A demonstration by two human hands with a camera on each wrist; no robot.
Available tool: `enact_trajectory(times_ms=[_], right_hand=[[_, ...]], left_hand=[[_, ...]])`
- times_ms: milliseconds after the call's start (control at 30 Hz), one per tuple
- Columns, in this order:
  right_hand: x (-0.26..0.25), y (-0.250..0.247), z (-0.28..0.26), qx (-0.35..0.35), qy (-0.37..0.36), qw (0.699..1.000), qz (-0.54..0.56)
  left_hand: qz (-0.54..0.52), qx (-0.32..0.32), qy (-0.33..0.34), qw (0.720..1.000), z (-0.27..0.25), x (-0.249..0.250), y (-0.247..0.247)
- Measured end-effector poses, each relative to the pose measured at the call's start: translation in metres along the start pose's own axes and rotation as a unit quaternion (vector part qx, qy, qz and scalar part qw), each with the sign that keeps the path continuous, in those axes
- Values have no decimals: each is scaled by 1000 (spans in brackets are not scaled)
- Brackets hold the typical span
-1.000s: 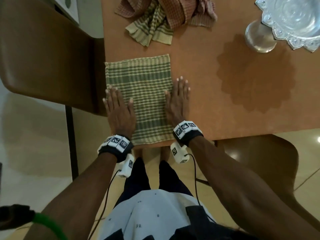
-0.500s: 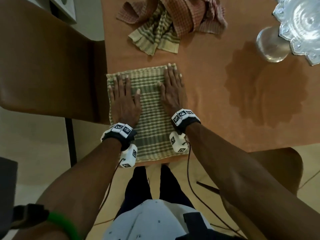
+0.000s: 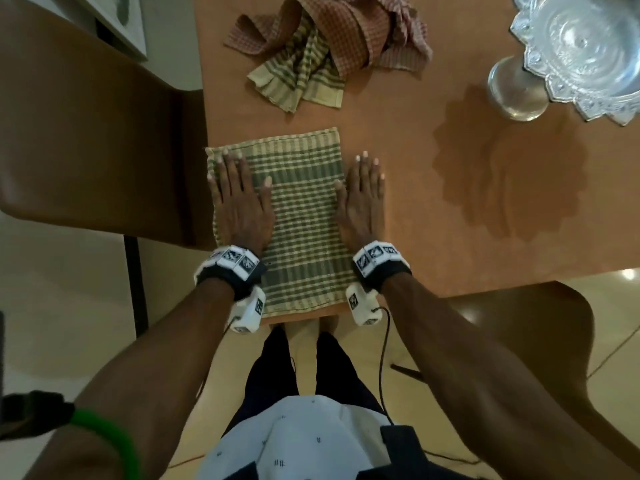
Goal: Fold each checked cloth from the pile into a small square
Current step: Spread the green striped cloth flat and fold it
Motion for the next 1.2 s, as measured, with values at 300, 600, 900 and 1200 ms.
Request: enact_trajectory(times_ms=[300,600,900,1200], right_hand=[[-3,23,-96,-8,-108,994,9],[33,-27,-89,49,64,997,6],[25,-31,-104,27,138,989,-38],[42,-27,-143,-30,141,990,7]], left_hand=[[-24,9,-29,999,-104,16,21],[-51,72,-100,991,-118,-24,-7],[-175,214,-328,903,-175,-71,-24],[-234,187,-318,900,-205,-68,-13]])
Point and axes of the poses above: each hand's wrist, its own z-axis towards the middle knuckle, its own y-axis out of the palm, x = y × z, the point moved 9 cm from there along z, towards the middle knuckle, and after that the axes turned 8 degrees about y, right-handed, at the moved point
